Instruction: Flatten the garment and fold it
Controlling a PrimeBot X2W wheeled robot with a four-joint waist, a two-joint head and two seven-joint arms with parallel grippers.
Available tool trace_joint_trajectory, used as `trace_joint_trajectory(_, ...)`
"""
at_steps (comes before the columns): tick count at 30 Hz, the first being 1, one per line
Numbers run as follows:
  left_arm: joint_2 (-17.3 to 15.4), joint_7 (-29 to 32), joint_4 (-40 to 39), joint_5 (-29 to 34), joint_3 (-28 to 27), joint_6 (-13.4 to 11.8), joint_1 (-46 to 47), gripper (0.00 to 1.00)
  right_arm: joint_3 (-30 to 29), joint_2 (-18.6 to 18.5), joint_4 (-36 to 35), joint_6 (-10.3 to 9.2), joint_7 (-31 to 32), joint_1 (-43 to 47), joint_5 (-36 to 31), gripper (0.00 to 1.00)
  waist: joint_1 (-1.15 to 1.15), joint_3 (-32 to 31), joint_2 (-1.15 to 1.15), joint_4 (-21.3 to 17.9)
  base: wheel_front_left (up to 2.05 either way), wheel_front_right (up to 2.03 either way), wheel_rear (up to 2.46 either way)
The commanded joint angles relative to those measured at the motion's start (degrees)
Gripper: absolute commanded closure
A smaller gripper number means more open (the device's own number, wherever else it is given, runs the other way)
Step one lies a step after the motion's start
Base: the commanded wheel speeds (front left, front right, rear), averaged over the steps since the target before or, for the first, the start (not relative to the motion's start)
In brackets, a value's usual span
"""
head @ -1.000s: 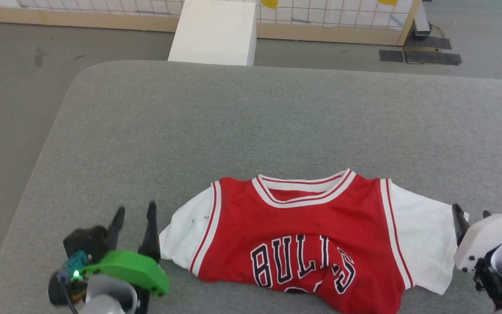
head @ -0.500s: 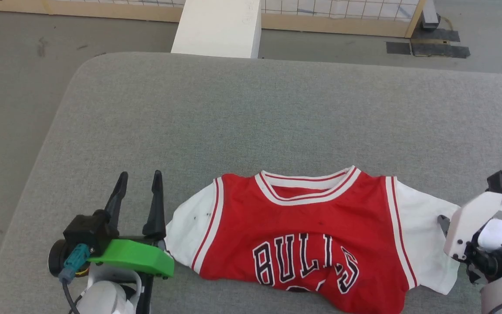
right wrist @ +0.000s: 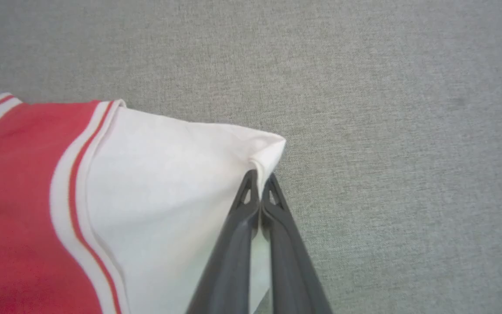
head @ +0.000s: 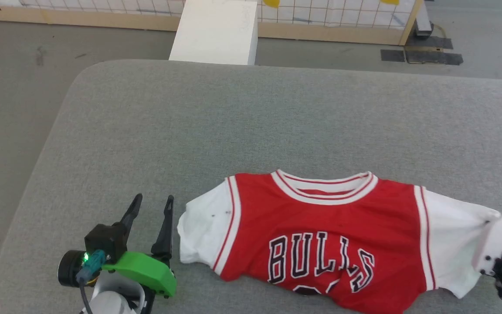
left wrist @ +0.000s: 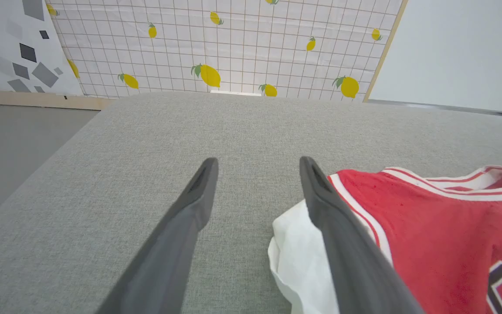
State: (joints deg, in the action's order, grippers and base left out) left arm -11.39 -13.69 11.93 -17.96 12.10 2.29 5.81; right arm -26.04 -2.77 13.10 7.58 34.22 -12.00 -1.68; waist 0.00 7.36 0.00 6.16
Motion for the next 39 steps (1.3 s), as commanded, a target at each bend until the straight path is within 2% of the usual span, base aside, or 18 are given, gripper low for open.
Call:
trace_joint_trajectory(1, -0.7, 1.1, 0.7, 0.8, 0.3, 0.6, 1.3, 0.00, -0.8, -0.1, -1.6, -0.09, -0.8, 1.5, -0.6, 1.00, 0.00, -0.4, 0.00, -0.5, 0.00, 0.00, 0.00)
trace_joint_trajectory(7, -2.5, 8.3, 3.2, 1.0, 3.6, 2.8, 5.7, 0.00, -2.7, -0.1, -6.2, -0.09, -0.8, 5.5, -0.4, 1.00, 0.00, -0.8, 0.00, -1.9, 0.00, 0.00, 0.00)
trace_joint_trajectory(13, -3.8, 17.7, 7.7, 0.5, 8.9, 4.6, 12.9, 0.00, -1.9, -0.1, -7.0, -0.09, -0.2, 6.7, 0.8, 1.00, 0.00, -0.4, 0.00, -3.5, 0.00, 0.00, 0.00)
trace_joint_trajectory(21, -6.0, 31.0, 17.1, -3.5, 16.2, 5.2, 21.3, 0.00, 1.5, -0.1, -6.4, -0.09, -0.4, 5.2, 2.0, 1.00, 0.00, 1.2, 0.00, -6.5, 0.00, 0.00, 0.00)
trace_joint_trajectory(31, -9.0, 45.0, 22.4, -11.4, 22.7, 5.2, 25.5, 0.00, 4.8, -0.1, -6.4, -0.09, -0.1, 4.2, 2.4, 1.00, 0.00, 3.6, 0.00, -8.7, 0.00, 0.00, 0.00)
trace_joint_trajectory(32, -9.1, 46.7, 22.7, -12.3, 23.3, 5.2, 25.6, 0.15, 5.1, -0.1, -6.4, -0.09, 0.0, 4.1, 2.4, 1.00, 0.00, 3.7, 0.00, -8.8, 0.00, 0.00, 0.00)
trace_joint_trajectory(34, -9.5, 50.9, 23.2, -14.2, 24.6, 5.2, 25.8, 1.00, 5.6, -0.1, -6.5, -0.09, 0.2, 4.1, 2.6, 1.00, 0.00, 3.9, 0.00, -9.0, 0.00, 0.00, 0.00)
trace_joint_trajectory(39, -11.9, 55.8, 19.3, -18.4, 27.6, 5.2, 27.1, 1.00, 8.1, -0.1, -7.7, -0.09, 1.4, 3.2, 2.3, 1.00, 0.00, 4.6, 0.00, -9.0, 0.00, 0.00, 0.00)
